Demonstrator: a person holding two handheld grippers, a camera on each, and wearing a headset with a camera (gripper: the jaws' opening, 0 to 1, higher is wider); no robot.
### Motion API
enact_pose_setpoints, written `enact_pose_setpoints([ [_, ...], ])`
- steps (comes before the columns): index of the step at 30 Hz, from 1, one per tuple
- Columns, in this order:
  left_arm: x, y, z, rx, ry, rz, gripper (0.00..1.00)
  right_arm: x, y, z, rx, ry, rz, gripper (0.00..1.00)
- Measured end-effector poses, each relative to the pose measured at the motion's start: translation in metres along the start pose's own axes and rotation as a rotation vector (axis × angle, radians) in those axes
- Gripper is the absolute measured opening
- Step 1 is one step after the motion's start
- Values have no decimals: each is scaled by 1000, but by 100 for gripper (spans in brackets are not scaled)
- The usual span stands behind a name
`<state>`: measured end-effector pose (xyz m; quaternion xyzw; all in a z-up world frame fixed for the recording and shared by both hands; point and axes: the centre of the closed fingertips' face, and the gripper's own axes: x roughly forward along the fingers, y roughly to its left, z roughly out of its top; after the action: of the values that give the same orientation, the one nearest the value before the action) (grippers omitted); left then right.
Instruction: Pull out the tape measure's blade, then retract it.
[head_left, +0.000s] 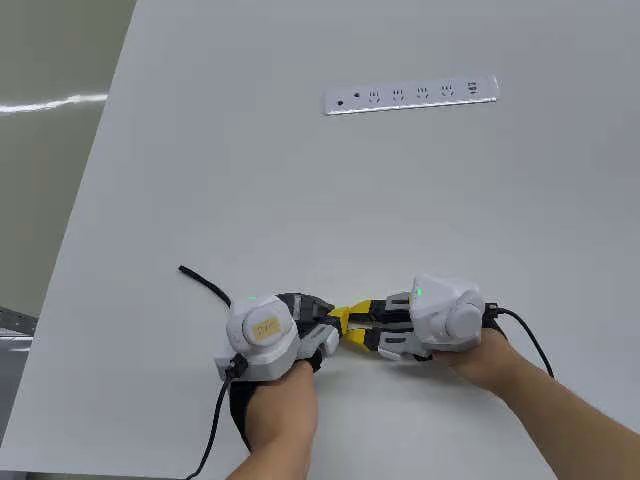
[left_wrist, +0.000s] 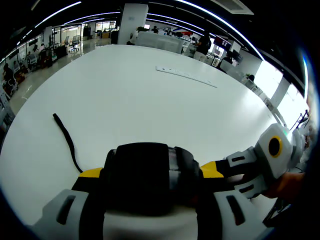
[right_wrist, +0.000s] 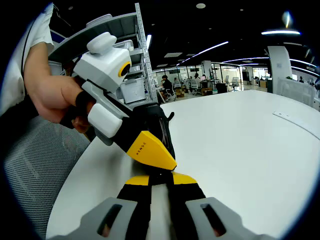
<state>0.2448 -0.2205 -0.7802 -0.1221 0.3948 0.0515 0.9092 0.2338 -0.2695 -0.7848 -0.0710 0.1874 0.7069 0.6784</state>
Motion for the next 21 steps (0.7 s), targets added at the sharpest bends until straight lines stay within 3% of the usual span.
enact_pose_setpoints([
  [21, 0, 0, 0, -4, -3, -4, 73, -1, -2, 1, 11, -7, -2, 14],
])
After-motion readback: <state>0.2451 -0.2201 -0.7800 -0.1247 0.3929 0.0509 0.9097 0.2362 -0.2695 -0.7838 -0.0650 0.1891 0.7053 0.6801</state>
